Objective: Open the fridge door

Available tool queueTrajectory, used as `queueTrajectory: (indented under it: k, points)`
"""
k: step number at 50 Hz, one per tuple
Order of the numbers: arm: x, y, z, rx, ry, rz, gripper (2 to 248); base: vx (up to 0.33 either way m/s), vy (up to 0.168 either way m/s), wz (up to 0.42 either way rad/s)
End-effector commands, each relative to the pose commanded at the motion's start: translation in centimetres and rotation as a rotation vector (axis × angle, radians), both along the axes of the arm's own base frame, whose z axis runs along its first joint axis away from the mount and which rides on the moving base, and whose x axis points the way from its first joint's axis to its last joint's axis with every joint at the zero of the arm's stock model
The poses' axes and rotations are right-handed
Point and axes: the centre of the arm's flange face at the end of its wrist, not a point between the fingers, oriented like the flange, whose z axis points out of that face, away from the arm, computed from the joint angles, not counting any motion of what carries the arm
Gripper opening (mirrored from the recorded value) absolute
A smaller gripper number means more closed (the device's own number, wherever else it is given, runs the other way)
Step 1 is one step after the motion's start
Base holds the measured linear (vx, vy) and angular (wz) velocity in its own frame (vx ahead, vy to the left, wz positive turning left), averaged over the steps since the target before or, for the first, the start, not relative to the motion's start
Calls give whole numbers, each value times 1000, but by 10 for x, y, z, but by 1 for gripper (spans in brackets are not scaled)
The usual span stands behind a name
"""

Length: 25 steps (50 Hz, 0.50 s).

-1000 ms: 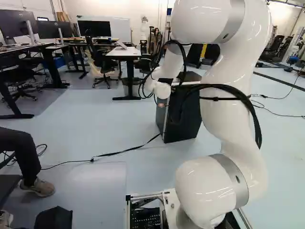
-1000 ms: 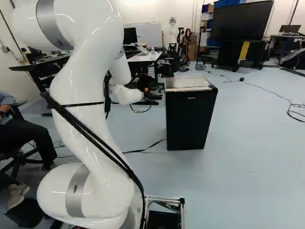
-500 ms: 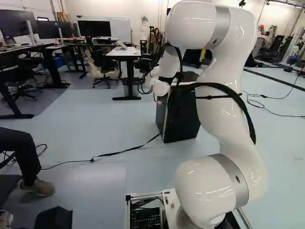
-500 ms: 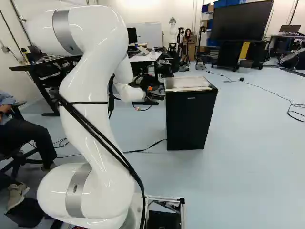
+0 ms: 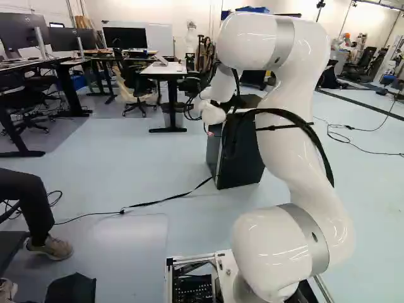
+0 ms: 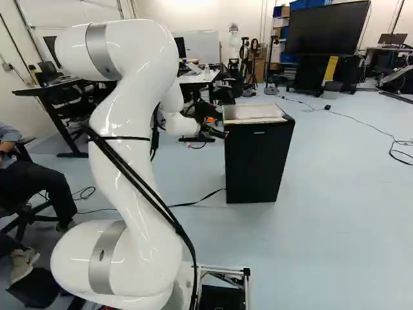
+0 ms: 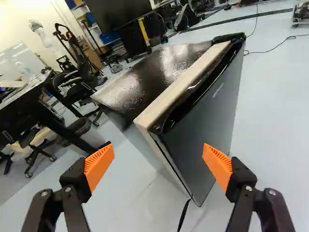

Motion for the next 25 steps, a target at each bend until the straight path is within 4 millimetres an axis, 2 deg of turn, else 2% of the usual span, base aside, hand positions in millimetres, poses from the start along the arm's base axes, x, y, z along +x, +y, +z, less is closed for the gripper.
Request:
queueTrajectory:
  k: [25]
  points:
    - [19,-7,-9,90,-4,-135,247,0,0,0]
